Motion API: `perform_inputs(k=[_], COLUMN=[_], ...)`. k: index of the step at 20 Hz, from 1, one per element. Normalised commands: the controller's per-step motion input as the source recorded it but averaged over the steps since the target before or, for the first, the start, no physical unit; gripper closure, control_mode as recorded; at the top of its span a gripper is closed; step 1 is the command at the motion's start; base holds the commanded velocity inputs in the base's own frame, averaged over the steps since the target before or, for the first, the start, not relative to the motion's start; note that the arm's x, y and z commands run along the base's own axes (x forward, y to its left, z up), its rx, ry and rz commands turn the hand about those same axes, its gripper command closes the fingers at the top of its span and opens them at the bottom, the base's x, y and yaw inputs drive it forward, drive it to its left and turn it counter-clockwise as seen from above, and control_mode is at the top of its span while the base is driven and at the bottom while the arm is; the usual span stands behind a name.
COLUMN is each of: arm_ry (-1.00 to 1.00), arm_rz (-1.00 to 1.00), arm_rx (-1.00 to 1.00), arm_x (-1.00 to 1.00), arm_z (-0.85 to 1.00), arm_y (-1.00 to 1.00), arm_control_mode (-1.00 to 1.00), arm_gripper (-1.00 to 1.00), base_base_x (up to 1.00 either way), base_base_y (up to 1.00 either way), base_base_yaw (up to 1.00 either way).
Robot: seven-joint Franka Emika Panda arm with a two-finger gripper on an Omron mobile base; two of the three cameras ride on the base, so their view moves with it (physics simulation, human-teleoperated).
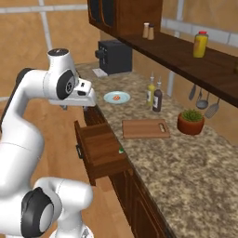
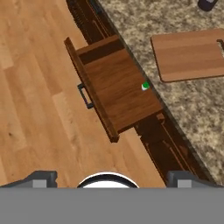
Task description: Pick up the knife from the drawer and place it on the cutting board. Then place the meat from the plate to the cutting board.
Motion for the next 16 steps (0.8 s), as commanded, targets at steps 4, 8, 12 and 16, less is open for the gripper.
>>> perform_inputs(k=[4,8,12,16], arm_ry=[0.00,0.00,0.00,-0.05], arm_rz=[0.00,0.00,-0.04,-0.30], arm_rx=[0.00,0.00,0.00,0.10], arm_x=[0.00,0.00,-0.12,-0.05], arm_z=[0.00,0.00,-0.10,-0.64], arm_y=[0.00,0.00,0.00,0.09], arm_control_mode=[1.00,1.00,-1.00,-1.00], arm_gripper=[-1.00,-1.00,-1.00,-1.00], base_base_x=[0.60,0.16,0.00,0.00], base_base_y=[0.00,0.00,-0.01,0.00], base_base_yaw=[0.03,0.01,0.00,0.00])
